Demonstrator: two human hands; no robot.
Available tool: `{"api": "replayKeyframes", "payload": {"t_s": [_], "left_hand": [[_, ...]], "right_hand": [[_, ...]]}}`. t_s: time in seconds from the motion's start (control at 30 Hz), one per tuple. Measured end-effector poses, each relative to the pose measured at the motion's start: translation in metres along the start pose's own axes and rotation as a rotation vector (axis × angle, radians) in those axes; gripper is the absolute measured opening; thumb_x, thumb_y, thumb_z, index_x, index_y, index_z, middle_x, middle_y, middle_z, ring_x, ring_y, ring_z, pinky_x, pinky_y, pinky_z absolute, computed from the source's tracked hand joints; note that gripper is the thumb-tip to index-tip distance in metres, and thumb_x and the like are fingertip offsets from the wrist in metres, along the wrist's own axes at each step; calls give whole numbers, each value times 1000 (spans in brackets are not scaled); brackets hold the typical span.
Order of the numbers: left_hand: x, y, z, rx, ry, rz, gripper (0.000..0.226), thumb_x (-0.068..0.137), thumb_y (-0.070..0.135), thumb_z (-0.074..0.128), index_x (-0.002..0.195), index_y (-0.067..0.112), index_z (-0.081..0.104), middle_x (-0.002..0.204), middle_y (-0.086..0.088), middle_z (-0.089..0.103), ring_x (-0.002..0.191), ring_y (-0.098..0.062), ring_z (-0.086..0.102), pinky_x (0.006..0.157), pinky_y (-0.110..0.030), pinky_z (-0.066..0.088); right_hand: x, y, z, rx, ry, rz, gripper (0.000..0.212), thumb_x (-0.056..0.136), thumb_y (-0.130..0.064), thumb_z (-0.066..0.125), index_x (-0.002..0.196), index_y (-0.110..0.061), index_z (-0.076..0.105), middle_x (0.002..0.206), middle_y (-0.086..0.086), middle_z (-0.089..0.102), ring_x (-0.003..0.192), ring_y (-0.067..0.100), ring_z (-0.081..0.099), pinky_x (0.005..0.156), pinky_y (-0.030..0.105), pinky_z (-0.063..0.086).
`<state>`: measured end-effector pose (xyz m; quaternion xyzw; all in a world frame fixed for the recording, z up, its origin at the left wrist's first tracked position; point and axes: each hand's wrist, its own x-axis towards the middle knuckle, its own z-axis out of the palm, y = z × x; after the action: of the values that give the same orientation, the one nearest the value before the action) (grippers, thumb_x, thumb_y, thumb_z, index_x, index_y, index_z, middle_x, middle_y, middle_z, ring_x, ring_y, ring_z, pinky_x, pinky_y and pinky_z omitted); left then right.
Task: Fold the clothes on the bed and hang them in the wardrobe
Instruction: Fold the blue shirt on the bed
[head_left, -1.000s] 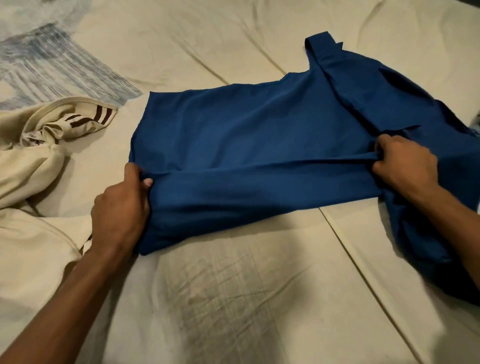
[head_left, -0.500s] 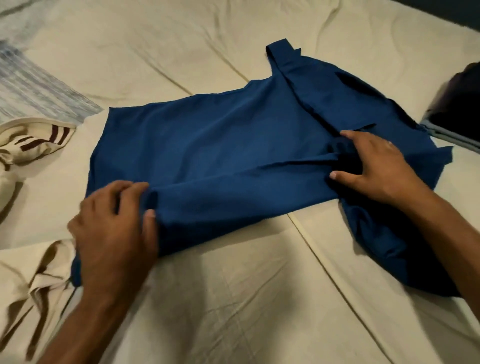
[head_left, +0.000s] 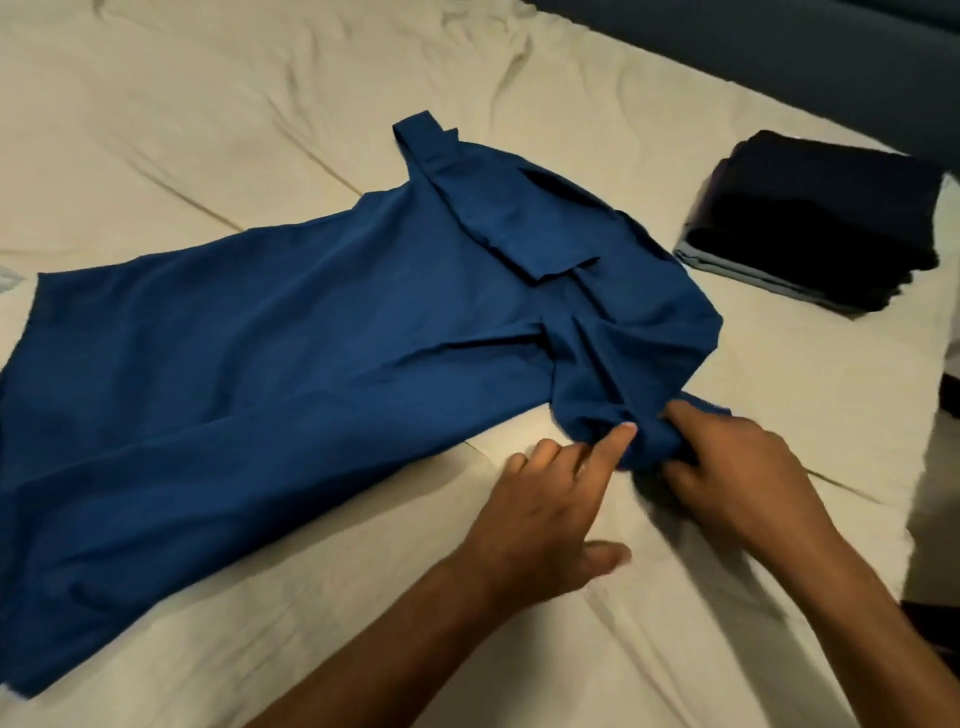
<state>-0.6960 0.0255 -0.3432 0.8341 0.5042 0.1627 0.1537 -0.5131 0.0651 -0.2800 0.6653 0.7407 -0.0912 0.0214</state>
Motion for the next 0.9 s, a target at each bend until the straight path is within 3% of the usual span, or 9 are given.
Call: {"api": "replayKeyframes", "payload": {"t_s": [0.1,0.17,0.23,0.37,0.47,0.53,0.67,0.8,0.9], "left_hand": [[13,21,-18,-448,11,-48,124,69,62,79,153,44,-11,148,3,45,125,-19,51,103,-38,46],[30,26,-43,-775,125,-135,111,68,43,87,149,48,11,142,7,54,122,-11,57,100,-31,50],[56,16,-74,-905,349,-194,68,70,29,80,127,37,44,110,11,67,97,-7,66,86,-32,56],[143,-48,-151,-1088,554,-345,17,85,17,69,96,19,57,89,-3,68,85,-17,66,82,-41,57],[190,-99,-207,-1272,470,-382,64,78,39,74,127,5,50,113,-16,68,92,-24,70,71,-35,59],[193,-115,-215,-1106,385,-515,89,78,60,69,146,15,33,119,-12,65,92,-18,68,63,-28,56],[168,-131,-163,-768,387,-599,59,92,52,59,142,28,36,110,4,59,94,-13,62,74,-28,48],[117,-135,-100,-476,405,-682,34,94,38,60,123,21,54,96,6,61,100,-20,61,86,-35,49],[87,-128,-72,-269,489,-651,25,94,36,59,111,19,55,101,-1,60,99,-23,57,87,-42,46]], "right_hand": [[7,-13,-29,690,64,1,10,84,-13,64,87,-22,61,79,-1,69,78,24,65,71,39,53],[13,-27,-53,1094,-2,-89,18,85,-5,67,97,-18,65,85,1,71,81,19,68,71,33,56],[26,-37,-76,1332,-65,-179,26,86,-17,65,112,-12,64,94,5,70,86,22,65,69,29,56],[76,-40,-107,1388,237,-123,23,99,-32,55,114,-17,63,102,8,71,87,25,66,75,34,58],[125,-26,-89,1121,378,-95,26,92,-37,63,115,-26,63,109,-2,70,98,12,66,94,36,54],[151,-11,-66,870,340,-77,42,87,-38,68,126,-27,59,119,-6,65,110,13,62,101,40,49],[173,21,-33,552,200,3,61,90,-38,67,142,-19,43,140,5,53,126,24,51,104,39,43],[195,41,-16,648,200,76,60,91,-48,62,141,-19,46,137,4,55,124,23,52,106,42,42],[217,48,-16,794,158,194,48,88,-55,60,118,-17,63,119,4,66,110,23,60,93,38,49]]}}
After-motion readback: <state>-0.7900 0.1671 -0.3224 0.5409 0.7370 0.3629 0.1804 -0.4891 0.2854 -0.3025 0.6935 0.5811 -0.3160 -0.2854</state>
